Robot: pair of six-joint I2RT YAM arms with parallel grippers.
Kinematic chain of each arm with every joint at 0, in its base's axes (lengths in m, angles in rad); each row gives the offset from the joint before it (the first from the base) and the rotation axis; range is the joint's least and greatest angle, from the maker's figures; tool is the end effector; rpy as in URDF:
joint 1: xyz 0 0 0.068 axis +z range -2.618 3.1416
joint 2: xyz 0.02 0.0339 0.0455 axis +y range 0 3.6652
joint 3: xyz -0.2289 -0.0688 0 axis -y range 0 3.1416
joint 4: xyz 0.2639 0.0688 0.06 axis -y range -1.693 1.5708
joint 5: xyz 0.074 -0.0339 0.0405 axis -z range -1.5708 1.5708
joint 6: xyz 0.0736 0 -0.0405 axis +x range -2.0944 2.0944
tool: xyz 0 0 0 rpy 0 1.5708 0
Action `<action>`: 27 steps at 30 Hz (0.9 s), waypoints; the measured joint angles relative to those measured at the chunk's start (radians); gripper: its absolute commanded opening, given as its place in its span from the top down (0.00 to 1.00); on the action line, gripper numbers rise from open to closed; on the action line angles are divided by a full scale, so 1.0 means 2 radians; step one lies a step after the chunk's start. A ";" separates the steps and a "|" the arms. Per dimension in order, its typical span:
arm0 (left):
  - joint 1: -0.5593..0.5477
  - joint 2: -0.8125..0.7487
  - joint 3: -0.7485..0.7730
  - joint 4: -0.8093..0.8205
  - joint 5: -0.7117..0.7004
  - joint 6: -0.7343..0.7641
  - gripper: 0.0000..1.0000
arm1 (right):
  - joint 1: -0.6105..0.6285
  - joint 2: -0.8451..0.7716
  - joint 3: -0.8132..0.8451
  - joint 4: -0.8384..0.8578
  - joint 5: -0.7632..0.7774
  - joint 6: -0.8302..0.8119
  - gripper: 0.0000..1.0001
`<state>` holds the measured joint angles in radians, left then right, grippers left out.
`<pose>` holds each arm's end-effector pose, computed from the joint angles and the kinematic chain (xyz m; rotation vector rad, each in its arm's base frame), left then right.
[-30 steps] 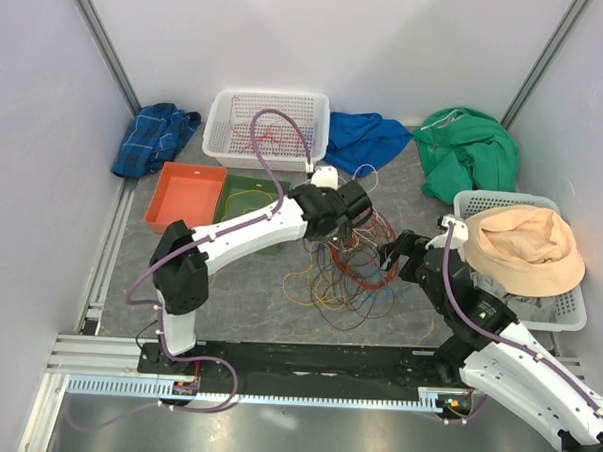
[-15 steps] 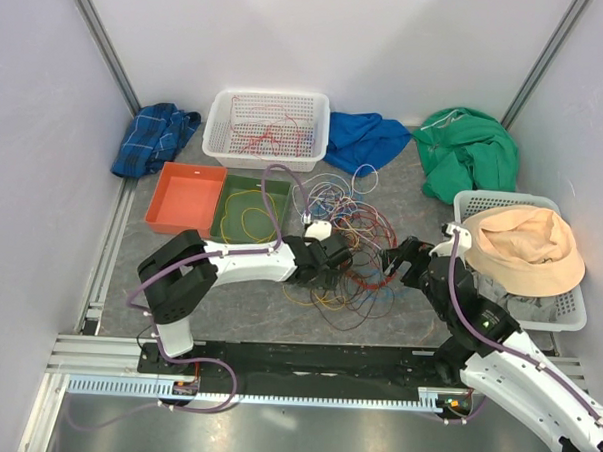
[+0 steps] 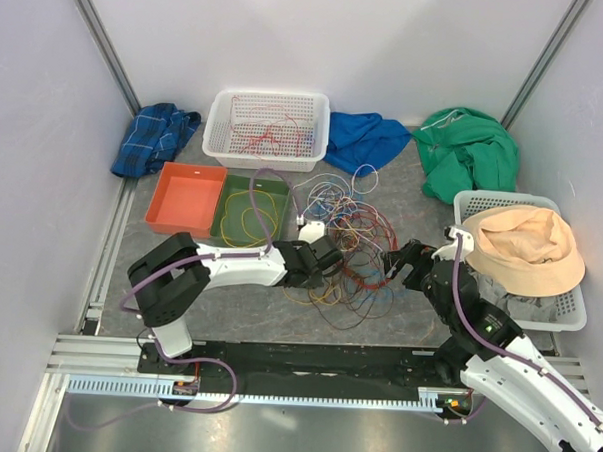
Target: Untangle the cables
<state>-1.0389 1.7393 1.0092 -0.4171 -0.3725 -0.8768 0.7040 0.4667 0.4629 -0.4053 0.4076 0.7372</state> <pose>0.2024 -0.2912 0.0779 0.1052 2.5932 -0.1750 0.1786 0.1134 0.2192 0.2994 1.9620 0.5464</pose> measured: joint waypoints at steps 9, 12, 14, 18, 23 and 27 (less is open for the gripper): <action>-0.015 -0.104 -0.043 0.006 0.018 0.011 0.98 | 0.000 -0.009 0.000 0.000 -0.006 -0.003 0.06; -0.018 -0.176 -0.041 0.018 0.033 0.028 0.98 | 0.000 -0.037 0.000 0.002 -0.006 -0.010 0.08; -0.018 -0.224 -0.033 0.025 0.040 0.043 0.98 | 0.000 -0.065 -0.002 0.010 -0.006 -0.015 0.07; -0.018 -0.276 -0.009 0.034 0.052 0.066 0.98 | 0.000 -0.122 -0.003 0.043 -0.025 -0.032 0.06; -0.018 -0.293 0.017 0.037 0.060 0.097 0.98 | -0.001 -0.113 0.001 0.076 -0.088 -0.046 0.08; -0.018 -0.292 0.032 0.036 0.060 0.116 0.98 | 0.000 -0.079 0.009 0.117 -0.151 -0.047 0.12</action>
<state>-1.0752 1.1557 1.0725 -0.3450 -0.2523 -0.6445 0.7033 0.3096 0.4801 -0.1722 0.1051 0.6426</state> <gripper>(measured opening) 0.027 0.898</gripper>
